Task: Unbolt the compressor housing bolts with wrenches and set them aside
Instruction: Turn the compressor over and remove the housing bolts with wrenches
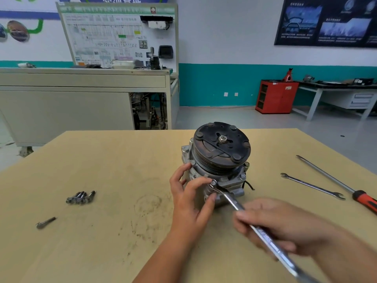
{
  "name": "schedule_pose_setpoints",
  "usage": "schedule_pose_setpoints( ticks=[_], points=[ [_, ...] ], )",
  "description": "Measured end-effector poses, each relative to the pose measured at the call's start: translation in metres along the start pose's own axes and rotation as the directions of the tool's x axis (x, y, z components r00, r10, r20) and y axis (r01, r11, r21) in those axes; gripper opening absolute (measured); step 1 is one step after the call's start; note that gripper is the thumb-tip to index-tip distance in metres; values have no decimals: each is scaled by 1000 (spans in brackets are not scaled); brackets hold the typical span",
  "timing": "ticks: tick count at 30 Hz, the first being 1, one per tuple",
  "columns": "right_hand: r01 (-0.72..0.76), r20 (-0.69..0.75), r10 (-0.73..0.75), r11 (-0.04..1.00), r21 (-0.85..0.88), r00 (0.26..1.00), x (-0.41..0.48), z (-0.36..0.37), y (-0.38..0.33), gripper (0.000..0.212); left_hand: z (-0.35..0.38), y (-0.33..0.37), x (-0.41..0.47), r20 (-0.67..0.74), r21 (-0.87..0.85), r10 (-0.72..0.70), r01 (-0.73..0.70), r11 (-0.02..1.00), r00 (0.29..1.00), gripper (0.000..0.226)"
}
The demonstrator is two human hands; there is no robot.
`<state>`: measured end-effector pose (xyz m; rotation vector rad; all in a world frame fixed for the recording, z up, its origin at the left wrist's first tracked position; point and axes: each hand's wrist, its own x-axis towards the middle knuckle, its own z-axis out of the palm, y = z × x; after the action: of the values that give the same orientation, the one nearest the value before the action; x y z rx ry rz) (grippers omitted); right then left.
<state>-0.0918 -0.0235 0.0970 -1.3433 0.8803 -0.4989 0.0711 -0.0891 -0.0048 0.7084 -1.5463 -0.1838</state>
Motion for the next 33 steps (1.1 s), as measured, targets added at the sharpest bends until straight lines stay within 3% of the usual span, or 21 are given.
schedule_pose_setpoints(
  ticks=[3, 6, 9, 11, 13, 17, 19, 21, 25, 29, 33],
  points=[
    [-139, 17, 157, 918, -371, 988, -3, -38, -21, 39, 1, -1, 1, -14, -7, 3, -3, 1000, 1000, 26],
    [-223, -78, 229, 724, -652, 970, 2, -60, -46, 45, -1, 1, 2, -2, -33, -12, 12, 999, 1000, 24],
    [-257, -211, 157, 396, -882, 965, 13, -70, -60, 45, -2, 1, 2, 17, -48, -41, 42, 998, 999, 26],
    [-221, -214, 58, 322, -920, 975, 16, -75, -65, 31, -2, 4, 2, 5, -30, -28, 28, 999, 1000, 30],
    [-193, -184, 59, 374, -907, 981, 12, -77, -66, 22, -4, 1, 2, -31, -7, -39, 39, 999, 999, 45],
    [-111, -26, 145, 626, -772, 989, -2, -70, -46, 17, -12, -6, 2, 46, -83, -345, 347, 934, 938, 88],
    [-108, 59, 190, 756, -646, 980, -5, -61, -32, 14, -15, -8, 4, 120, -142, -429, 443, 885, 895, 96],
    [-125, 117, 222, 831, -542, 968, -7, -52, -22, 11, -17, -8, 7, 180, -171, -426, 455, 874, 886, 95],
    [-129, 111, 207, 865, -485, 972, -10, -54, -26, 16, -19, -5, 8, 229, -180, -437, 479, 859, 870, 96],
    [-201, 18, 253, 809, -553, 967, -13, -69, -36, 16, -20, -3, 8, 224, -177, -455, 495, 851, 862, 94],
    [-183, 92, 257, 858, -480, 962, -22, -61, -27, 14, -20, -2, 7, 225, -186, -473, 514, 837, 852, 98]
  ],
)
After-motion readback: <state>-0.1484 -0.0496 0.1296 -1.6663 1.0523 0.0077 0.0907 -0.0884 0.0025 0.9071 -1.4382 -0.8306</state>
